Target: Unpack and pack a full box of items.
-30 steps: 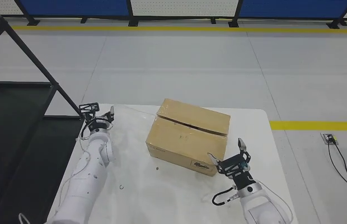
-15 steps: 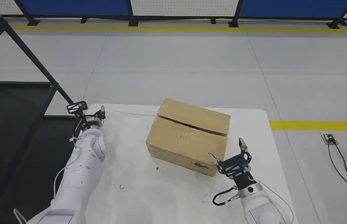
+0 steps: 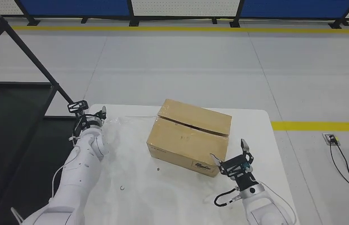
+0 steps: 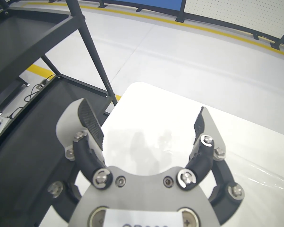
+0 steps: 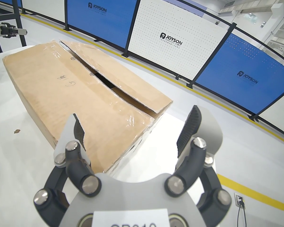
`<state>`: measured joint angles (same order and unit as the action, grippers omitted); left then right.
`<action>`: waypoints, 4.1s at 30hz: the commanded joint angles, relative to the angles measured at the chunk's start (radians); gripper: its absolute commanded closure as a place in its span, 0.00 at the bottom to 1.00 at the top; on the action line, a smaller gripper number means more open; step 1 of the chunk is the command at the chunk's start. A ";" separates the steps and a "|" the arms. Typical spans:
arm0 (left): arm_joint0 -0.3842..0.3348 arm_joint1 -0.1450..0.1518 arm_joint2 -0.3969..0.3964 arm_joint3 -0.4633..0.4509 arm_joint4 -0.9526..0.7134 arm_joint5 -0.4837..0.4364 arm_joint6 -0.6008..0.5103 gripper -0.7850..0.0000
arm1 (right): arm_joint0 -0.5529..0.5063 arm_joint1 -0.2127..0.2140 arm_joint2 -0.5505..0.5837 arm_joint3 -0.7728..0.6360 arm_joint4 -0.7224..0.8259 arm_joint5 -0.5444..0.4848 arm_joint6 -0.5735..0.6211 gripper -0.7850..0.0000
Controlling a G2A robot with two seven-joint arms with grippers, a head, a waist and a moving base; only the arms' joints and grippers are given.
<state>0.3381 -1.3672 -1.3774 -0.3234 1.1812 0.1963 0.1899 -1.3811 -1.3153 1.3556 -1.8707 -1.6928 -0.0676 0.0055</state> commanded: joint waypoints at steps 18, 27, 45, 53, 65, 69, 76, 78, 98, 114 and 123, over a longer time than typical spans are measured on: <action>0.387 0.051 0.119 -0.550 0.369 -0.354 0.050 0.00 | 0.005 -0.002 0.069 0.007 0.107 0.057 0.034 0.00; 0.465 0.086 0.050 -0.699 0.400 -0.474 -0.021 0.00 | 0.005 -0.002 0.069 0.007 0.107 0.057 0.034 0.00; 0.563 0.105 0.059 -0.827 0.402 -0.640 0.015 0.00 | 0.069 -0.009 0.153 0.093 0.213 0.219 0.202 0.00; 0.620 0.120 0.048 -0.902 0.420 -0.702 0.035 0.00 | 0.204 -0.017 0.110 0.242 0.170 0.257 0.289 0.00; 0.695 0.140 0.026 -0.971 0.437 -0.729 0.045 0.00 | 0.389 -0.015 0.081 0.442 0.198 0.060 0.306 0.00; 0.687 0.138 0.031 -0.968 0.412 -0.710 0.023 0.00 | 0.400 -0.015 0.067 0.455 0.187 0.048 0.302 0.00; 0.691 0.145 0.038 -0.978 0.418 -0.752 0.031 0.00 | 0.390 -0.013 0.059 0.444 0.183 0.020 0.291 0.00; 0.694 0.149 0.032 -0.983 0.419 -0.775 0.033 0.00 | 0.383 -0.013 0.058 0.439 0.183 0.015 0.287 0.00; 0.769 0.181 -0.111 -1.049 0.265 -0.745 0.019 0.00 | 0.337 -0.006 0.054 0.396 0.195 -0.038 0.258 0.00; 0.671 0.164 -0.047 -0.923 0.333 -0.433 -0.122 0.00 | 0.301 -0.005 0.058 0.362 0.213 -0.013 0.198 0.00; 0.452 0.146 0.024 -0.651 0.261 -0.581 -0.125 0.00 | 0.230 -0.008 0.118 0.288 0.323 0.086 0.078 0.00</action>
<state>0.8157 -1.2175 -1.3679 -1.0085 1.4442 -0.3704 0.0605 -1.1411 -1.3238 1.4671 -1.5716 -1.3747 0.0156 0.0917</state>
